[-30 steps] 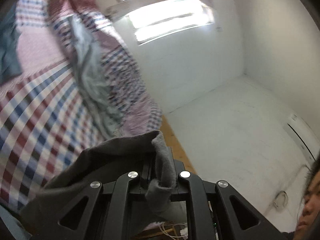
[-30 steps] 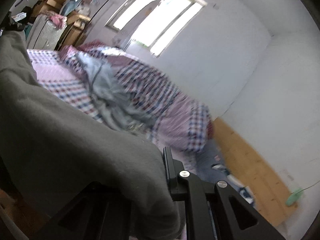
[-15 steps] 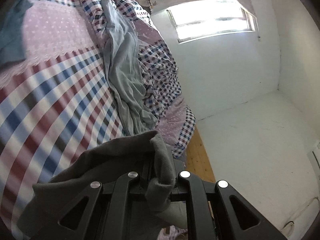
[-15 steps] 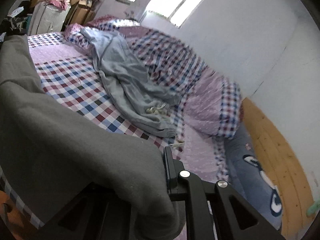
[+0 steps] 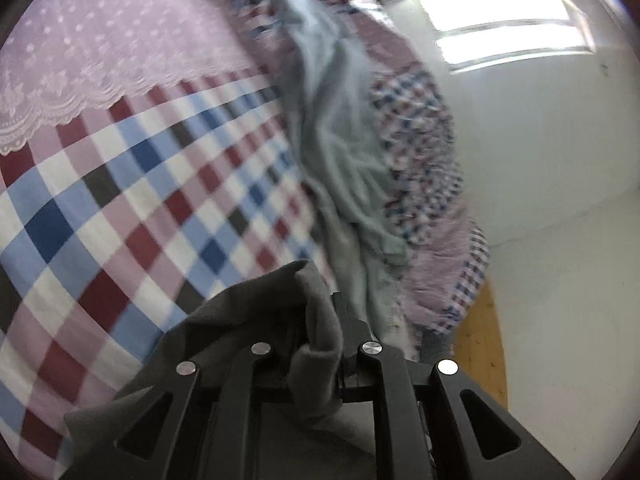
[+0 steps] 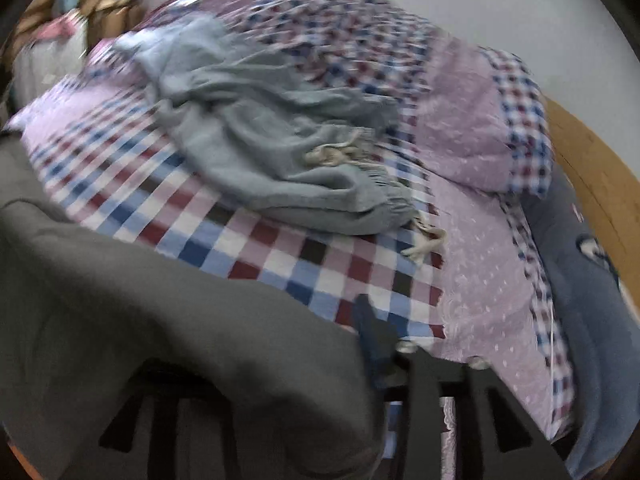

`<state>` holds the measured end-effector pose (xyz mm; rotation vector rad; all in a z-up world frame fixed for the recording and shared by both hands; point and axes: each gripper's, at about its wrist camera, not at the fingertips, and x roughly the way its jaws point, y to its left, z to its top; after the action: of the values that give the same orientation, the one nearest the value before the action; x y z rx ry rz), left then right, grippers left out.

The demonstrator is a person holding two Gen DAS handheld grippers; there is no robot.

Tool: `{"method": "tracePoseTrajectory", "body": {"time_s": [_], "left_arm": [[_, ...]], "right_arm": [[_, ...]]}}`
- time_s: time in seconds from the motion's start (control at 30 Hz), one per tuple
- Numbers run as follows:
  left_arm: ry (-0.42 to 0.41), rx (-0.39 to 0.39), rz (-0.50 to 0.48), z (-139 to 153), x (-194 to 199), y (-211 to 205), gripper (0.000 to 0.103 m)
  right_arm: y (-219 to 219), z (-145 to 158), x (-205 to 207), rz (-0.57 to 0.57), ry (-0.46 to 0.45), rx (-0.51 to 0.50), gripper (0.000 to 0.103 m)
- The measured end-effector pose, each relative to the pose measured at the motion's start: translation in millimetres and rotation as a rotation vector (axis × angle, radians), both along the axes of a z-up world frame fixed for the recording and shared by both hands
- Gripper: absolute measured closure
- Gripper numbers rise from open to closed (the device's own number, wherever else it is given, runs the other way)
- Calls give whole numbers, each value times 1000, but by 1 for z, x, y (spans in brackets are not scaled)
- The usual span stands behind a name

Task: Fold clothes

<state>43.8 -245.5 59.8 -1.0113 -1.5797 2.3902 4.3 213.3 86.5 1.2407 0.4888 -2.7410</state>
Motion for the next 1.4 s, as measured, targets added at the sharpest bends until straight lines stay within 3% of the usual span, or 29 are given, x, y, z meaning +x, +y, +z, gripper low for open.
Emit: {"method": "tracePoseTrajectory", "body": {"time_s": [0.03,0.1,0.2,0.4,0.57,0.7,0.93,1.17,1.4], "left_arm": [[26,-7,14,2,4,-3,77],[68,-24,43,6,12,-9,42],[112,-51,86,14,29,-19,29],[113,-148,77,23,58,-22,28],[63,-236,19,21,90,-20,28],[42,-229,-2,12,119,-26,28],[-43,-194,5,-24,172,-27,23],[-47,-147,19,-40,209,-24,22],[-67,-163,-50,-57,229,-4,22]], "right_arm": [[5,2,2,-27,30,-15,30],[14,7,9,-65,91,-50,23],[24,14,16,-114,155,-82,21],[49,30,30,-230,241,-101,19],[80,29,49,-323,213,-268,19],[83,22,73,-341,189,-372,19],[26,6,115,-226,157,-327,19],[-33,5,145,-98,180,-291,18],[-100,-8,176,85,179,-194,18]]}}
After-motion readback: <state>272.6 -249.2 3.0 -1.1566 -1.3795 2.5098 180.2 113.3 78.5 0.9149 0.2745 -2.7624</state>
